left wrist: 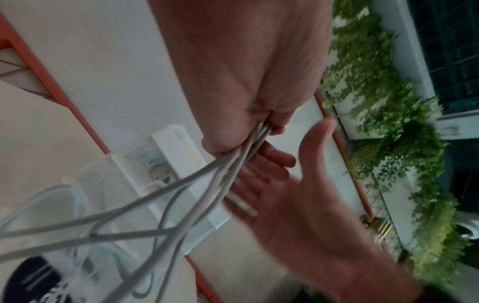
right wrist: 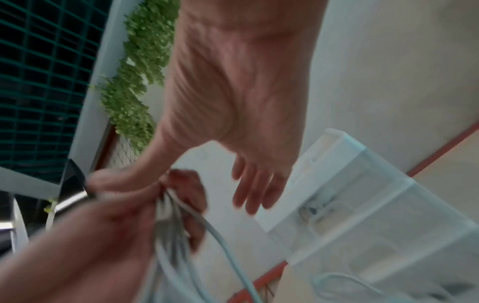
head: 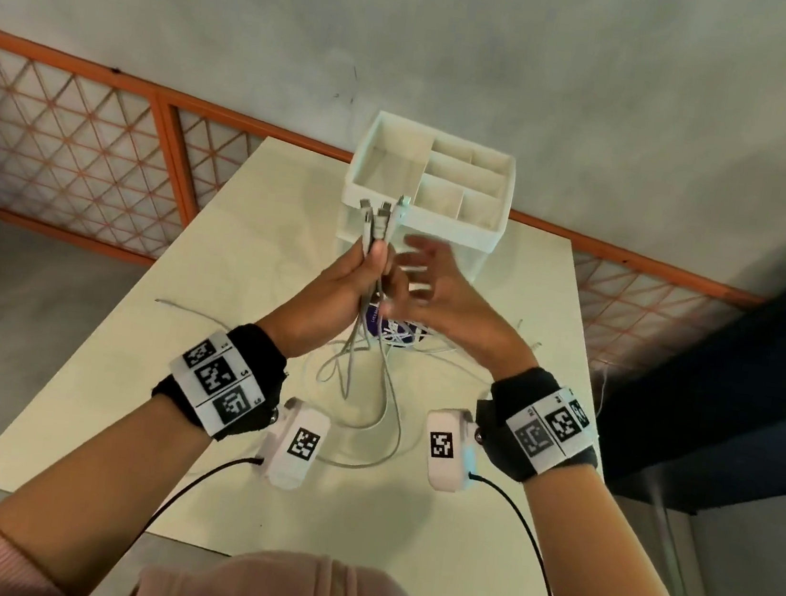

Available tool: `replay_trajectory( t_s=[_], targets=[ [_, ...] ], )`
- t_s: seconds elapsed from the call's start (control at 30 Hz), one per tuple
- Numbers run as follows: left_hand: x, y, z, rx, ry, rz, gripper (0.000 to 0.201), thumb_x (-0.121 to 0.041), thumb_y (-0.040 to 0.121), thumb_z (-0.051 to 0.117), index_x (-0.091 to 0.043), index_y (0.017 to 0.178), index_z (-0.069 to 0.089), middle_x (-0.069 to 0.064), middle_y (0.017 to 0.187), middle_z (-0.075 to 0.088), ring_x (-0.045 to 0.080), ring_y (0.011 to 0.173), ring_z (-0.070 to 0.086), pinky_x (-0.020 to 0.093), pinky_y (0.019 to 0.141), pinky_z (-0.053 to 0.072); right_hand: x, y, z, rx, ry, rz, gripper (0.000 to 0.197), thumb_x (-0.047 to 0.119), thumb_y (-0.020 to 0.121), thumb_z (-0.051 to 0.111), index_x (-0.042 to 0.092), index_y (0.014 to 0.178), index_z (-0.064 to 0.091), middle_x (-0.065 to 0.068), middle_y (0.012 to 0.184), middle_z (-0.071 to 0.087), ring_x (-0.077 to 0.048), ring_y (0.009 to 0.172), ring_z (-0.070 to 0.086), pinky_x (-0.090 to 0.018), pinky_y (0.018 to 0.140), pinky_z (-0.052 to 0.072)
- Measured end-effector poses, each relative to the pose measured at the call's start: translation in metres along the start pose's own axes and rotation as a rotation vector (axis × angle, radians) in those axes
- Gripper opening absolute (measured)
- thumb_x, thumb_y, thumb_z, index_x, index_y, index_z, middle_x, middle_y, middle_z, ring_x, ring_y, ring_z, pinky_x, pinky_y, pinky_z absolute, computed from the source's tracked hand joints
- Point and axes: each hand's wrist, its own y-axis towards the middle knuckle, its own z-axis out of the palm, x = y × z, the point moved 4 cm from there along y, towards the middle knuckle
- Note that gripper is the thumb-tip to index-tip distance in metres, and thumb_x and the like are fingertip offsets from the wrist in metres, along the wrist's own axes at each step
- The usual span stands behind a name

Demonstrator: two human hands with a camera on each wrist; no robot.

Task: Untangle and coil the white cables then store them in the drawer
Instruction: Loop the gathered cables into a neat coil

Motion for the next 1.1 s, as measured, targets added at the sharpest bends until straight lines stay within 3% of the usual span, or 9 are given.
replay_trajectory(
  t_s=[0.1,0.27,0.43,0.53,0.63,0.8,0.93,1.03,1.1],
  targets=[
    [-0.019,0.002,0.001,0.059,-0.175,0.027,0.032,-0.038,0.099,0.023,-0.022,0.080,0.043,-0.004,0.064,0.050,0.016,0.065,0.056,0.029,0.070,0.049,-0.015,0.000,0.032,0.292,-0.192,0.015,0.074,0.033,0.068,0.083,0.026,0.132,0.048,0.014,0.130,0.054,-0.002,0.123,0.047,-0.025,0.111,0.033],
    [-0.034,-0.002,-0.006,0.055,-0.311,0.091,0.031,-0.040,0.097,0.028,-0.016,0.078,0.035,-0.010,0.056,0.032,0.005,0.043,0.030,0.019,0.046,0.035,-0.034,0.007,0.051,0.317,-0.166,0.061,0.004,0.023,0.083,0.071,0.023,0.087,0.072,-0.008,0.104,0.074,-0.020,0.106,0.065,-0.034,0.100,0.048],
    [-0.046,-0.010,-0.048,-0.080,-0.292,0.126,0.034,-0.035,0.101,0.023,-0.020,0.073,0.034,-0.012,0.054,0.026,0.002,0.043,0.020,0.017,0.039,0.017,-0.072,0.005,0.017,0.164,-0.432,0.138,0.026,0.034,0.078,0.075,0.011,0.071,0.065,-0.001,0.070,0.068,0.001,0.061,0.056,-0.008,0.063,0.038],
    [-0.039,-0.017,-0.056,-0.174,0.017,0.121,0.030,-0.039,0.098,0.041,-0.022,0.072,0.038,-0.012,0.052,0.029,0.004,0.042,0.022,0.019,0.040,0.021,-0.073,0.005,-0.002,0.039,-0.403,0.098,0.025,0.033,0.077,0.076,0.008,0.081,0.074,-0.006,0.070,0.073,0.008,0.063,0.061,-0.014,0.070,0.042],
    [-0.019,-0.018,-0.046,-0.095,0.682,0.069,0.030,-0.050,0.070,0.074,-0.034,0.079,0.051,-0.008,0.054,0.037,0.007,0.046,0.029,0.019,0.045,0.025,-0.050,0.007,-0.007,-0.009,-0.389,0.068,0.022,0.026,0.077,0.075,0.005,0.071,0.074,-0.011,0.060,0.070,-0.007,0.055,0.061,-0.023,0.061,0.043],
    [0.009,-0.014,-0.031,-0.030,0.693,-0.082,0.019,-0.038,0.074,0.077,-0.023,0.077,0.066,-0.006,0.045,0.045,0.005,0.044,0.035,0.017,0.048,0.027,0.001,0.005,-0.003,0.009,-0.319,-0.020,0.006,0.011,0.076,0.070,0.006,0.072,0.071,-0.004,0.050,0.062,-0.011,0.035,0.052,-0.024,0.049,0.044],
    [0.003,-0.006,-0.034,-0.120,0.628,-0.022,0.026,-0.029,0.087,0.066,-0.005,0.076,0.065,0.026,0.072,0.067,0.019,0.060,0.053,0.027,0.058,0.039,-0.002,0.005,-0.009,0.028,-0.239,0.015,0.019,0.020,0.082,0.071,0.002,0.080,0.069,0.008,0.036,0.054,-0.008,0.035,0.046,-0.035,0.059,0.043],
    [-0.010,-0.004,-0.033,-0.206,0.576,0.093,0.023,-0.023,0.087,0.066,-0.023,0.065,0.059,0.013,0.057,0.057,0.011,0.055,0.047,0.021,0.054,0.036,-0.020,0.007,-0.011,0.122,-0.217,0.063,0.035,0.032,0.083,0.070,0.001,0.068,0.065,-0.007,0.050,0.063,-0.022,0.057,0.062,-0.045,0.079,0.051],
    [-0.015,-0.005,-0.033,-0.280,0.506,0.150,0.024,-0.021,0.087,0.066,-0.031,0.067,0.057,0.002,0.056,0.054,0.004,0.053,0.042,0.017,0.054,0.035,-0.034,0.010,-0.015,0.167,-0.262,0.088,0.034,0.034,0.081,0.072,0.007,0.061,0.066,-0.012,0.060,0.067,-0.022,0.067,0.065,-0.036,0.081,0.049]
  ],
)
